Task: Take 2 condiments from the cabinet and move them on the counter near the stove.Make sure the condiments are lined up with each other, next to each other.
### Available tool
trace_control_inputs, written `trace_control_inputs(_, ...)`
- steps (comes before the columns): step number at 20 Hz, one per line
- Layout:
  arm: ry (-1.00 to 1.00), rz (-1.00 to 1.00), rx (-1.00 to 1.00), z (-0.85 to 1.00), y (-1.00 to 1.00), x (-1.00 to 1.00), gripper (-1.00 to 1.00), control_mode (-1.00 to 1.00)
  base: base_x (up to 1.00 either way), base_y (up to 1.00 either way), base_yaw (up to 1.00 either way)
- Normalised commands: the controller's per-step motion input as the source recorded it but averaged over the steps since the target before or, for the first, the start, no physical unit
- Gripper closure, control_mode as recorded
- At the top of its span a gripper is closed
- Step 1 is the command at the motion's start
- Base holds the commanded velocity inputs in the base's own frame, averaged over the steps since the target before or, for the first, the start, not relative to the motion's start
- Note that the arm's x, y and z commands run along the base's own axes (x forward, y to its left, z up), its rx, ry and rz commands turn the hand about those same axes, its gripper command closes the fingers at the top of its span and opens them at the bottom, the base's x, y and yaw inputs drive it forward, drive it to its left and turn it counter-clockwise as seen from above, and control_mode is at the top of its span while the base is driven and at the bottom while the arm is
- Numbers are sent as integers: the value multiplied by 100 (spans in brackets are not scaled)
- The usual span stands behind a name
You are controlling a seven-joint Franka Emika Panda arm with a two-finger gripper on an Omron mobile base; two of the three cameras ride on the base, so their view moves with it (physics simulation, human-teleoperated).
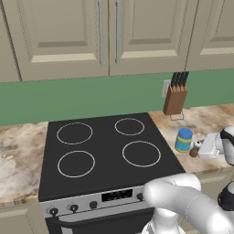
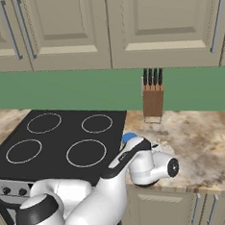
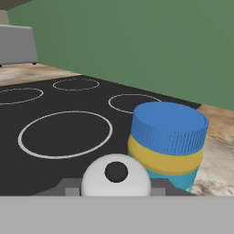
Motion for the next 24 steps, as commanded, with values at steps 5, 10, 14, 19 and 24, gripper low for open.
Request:
trace_control_inputs(5,0,0,0,-8,0,5,100,-100,0,0,0)
trace_control_inputs(10,-2,0,0,-4,0,3,100,-100,0,0,0)
trace_control_inputs(14,-1,0,0,-5,0,6,100,-100,0,0,0)
trace_control_inputs(19,0,0,0,-4,0,8,100,-100,0,0,0)
trace_control_inputs(24,0,0,0,-7,0,10,100,-100,0,0,0)
